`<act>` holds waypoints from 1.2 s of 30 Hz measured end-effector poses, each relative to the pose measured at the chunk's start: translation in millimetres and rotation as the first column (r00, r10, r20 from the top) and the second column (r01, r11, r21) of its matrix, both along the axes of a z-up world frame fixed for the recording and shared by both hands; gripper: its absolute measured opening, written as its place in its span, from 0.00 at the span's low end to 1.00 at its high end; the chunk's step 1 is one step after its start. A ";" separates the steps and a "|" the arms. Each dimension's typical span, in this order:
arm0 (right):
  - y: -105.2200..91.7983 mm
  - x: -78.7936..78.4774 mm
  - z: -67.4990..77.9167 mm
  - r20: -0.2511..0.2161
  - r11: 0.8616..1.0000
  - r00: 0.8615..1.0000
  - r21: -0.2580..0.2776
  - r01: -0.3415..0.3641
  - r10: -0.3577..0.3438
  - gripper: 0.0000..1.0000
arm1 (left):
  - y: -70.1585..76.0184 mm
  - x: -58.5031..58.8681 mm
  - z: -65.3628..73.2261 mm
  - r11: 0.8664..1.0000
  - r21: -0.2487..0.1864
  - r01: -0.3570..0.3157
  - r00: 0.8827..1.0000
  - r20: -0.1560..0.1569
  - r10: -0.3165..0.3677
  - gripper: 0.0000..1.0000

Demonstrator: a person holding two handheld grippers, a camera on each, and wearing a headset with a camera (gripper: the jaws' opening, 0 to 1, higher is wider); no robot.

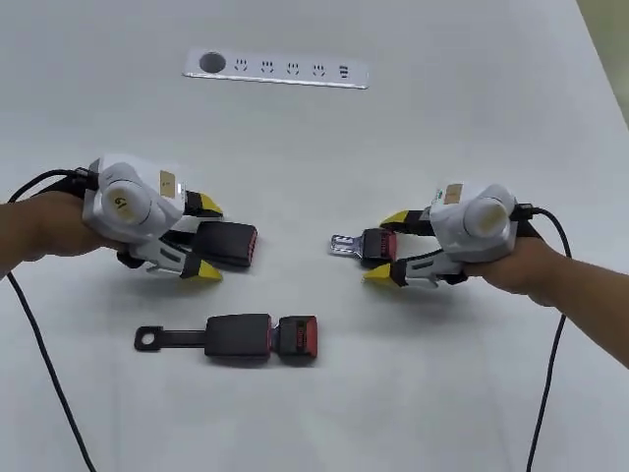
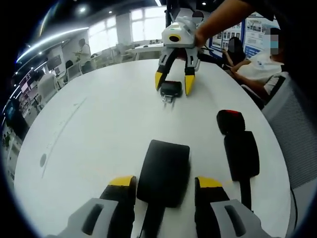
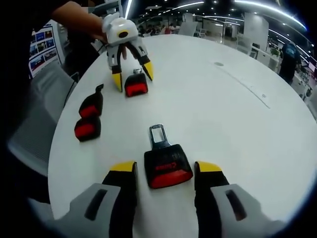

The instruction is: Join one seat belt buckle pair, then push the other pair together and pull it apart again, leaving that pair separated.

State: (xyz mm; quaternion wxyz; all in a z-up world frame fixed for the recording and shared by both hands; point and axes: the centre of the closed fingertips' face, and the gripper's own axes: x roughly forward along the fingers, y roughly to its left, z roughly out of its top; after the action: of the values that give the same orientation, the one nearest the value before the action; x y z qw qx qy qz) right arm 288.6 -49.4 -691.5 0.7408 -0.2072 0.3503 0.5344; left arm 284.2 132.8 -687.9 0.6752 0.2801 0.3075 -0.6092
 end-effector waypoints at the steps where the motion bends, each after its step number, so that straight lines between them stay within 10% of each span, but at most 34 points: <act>1: -0.4 -1.5 0.5 -0.008 1.000 1.000 -0.002 -0.004 0.004 0.41 | -0.6 -0.7 -0.5 1.000 0.000 -0.001 1.000 -0.004 0.001 0.48; 36: 9.7 9.4 -2.6 -0.021 0.996 0.996 -0.040 -0.085 0.085 0.34 | -0.7 8.2 0.2 0.997 0.016 -0.080 0.997 -0.015 0.080 0.36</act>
State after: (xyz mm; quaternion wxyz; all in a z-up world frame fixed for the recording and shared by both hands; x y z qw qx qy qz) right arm 298.0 -39.7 -694.1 0.7095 -0.2319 0.3592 0.5602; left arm 292.4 132.1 -687.7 0.6944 0.2680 0.3282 -0.5816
